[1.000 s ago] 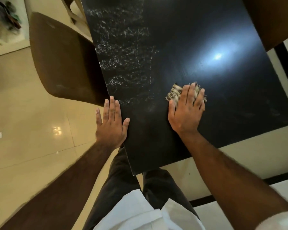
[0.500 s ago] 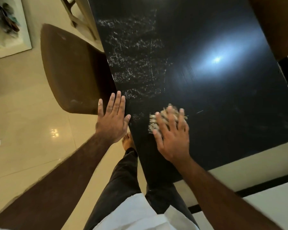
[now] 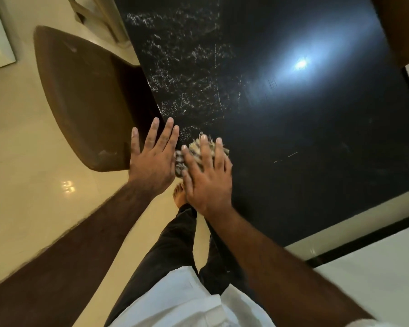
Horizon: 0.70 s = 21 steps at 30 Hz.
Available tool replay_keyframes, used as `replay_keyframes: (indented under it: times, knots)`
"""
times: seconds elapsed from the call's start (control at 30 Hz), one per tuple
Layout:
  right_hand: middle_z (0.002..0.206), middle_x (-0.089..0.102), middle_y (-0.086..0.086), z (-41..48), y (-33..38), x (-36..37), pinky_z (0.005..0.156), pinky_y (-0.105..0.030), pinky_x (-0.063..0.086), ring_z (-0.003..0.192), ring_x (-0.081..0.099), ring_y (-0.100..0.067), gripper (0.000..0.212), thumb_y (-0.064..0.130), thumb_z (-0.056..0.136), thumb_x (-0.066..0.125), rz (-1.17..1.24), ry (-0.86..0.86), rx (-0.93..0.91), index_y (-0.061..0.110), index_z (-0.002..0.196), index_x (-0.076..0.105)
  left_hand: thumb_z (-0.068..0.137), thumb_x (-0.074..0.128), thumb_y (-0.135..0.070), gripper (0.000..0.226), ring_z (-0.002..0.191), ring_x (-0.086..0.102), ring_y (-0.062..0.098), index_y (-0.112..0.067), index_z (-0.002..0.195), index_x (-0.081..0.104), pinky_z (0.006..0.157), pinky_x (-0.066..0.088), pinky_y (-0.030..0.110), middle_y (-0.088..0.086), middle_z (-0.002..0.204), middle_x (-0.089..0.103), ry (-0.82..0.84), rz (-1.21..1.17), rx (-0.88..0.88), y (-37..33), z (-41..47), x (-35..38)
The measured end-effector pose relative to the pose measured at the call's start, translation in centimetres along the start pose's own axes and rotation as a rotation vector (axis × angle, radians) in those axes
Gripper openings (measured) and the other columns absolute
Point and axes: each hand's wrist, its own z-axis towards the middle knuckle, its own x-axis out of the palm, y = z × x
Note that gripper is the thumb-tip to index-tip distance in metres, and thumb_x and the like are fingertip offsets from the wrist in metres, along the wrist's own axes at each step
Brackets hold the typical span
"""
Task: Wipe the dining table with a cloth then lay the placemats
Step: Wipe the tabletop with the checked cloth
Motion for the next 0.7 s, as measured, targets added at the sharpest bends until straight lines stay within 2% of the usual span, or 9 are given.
replay_keyframes:
  times: [0.13,0.27,0.37,0.43,0.53,0.7]
  knots:
    - [0.189,0.003,-0.01,-5.3,-1.5,0.5,0.131,-0.065,0.026,0.173,0.004,-0.044,0.069,0.062,0.115,0.037,0.008,-0.006,0.067,0.042,0.178,0.019,0.117,0.021,-0.043,0.07,0.173,-0.015,0.029,-0.021,0.179,-0.003,0.134,0.003,0.072,0.001,0.187,-0.017,0.006,-0.027,-0.004,0.1,0.0,-0.1]
    - [0.188,0.0,-0.012,-6.3,-7.9,-1.6,0.126,-0.071,0.033,0.171,0.007,-0.049,0.07,0.064,0.114,0.029,-0.058,-0.037,0.425,0.043,0.179,0.013,0.115,0.013,-0.042,0.069,0.173,-0.014,0.029,-0.021,0.179,-0.001,0.135,0.001,0.07,0.001,0.187,-0.016,0.008,-0.069,-0.016,-0.1,0.0,-0.3]
    - [0.187,0.007,-0.015,-2.9,-11.5,-3.2,0.125,-0.073,0.034,0.17,0.009,-0.051,0.067,0.061,0.114,0.027,-0.048,-0.1,0.656,0.042,0.178,0.018,0.117,0.022,-0.041,0.069,0.173,-0.011,0.03,-0.02,0.18,0.003,0.135,0.003,0.069,0.002,0.187,-0.012,0.008,-0.078,-0.019,-0.4,0.1,-0.5]
    - [0.186,0.013,-0.017,0.4,-11.6,-3.8,0.126,-0.069,0.033,0.169,0.013,-0.052,0.065,0.059,0.115,0.029,-0.063,-0.141,0.711,0.041,0.177,0.022,0.116,0.03,-0.04,0.071,0.173,-0.012,0.03,-0.021,0.18,0.003,0.135,0.003,0.07,0.001,0.187,-0.013,0.022,-0.09,-0.022,-0.4,0.1,-0.5]
    - [0.187,0.014,-0.016,5.1,-9.3,-3.8,0.128,-0.067,0.032,0.169,0.014,-0.051,0.066,0.059,0.114,0.03,-0.077,-0.15,0.602,0.04,0.177,0.024,0.115,0.037,-0.036,0.074,0.173,-0.013,0.031,-0.022,0.18,0.003,0.135,0.004,0.071,0.0,0.187,-0.012,0.03,-0.124,-0.021,-0.4,0.3,-0.5]
    - [0.188,0.006,-0.014,7.0,-1.0,-1.8,0.13,-0.065,0.022,0.171,0.007,-0.048,0.069,0.063,0.113,0.034,-0.042,-0.054,0.202,0.04,0.178,0.023,0.106,0.04,-0.03,0.081,0.173,-0.01,0.035,-0.022,0.179,0.009,0.136,0.003,0.068,-0.003,0.188,-0.007,0.025,-0.15,-0.008,0.1,0.1,-0.6]
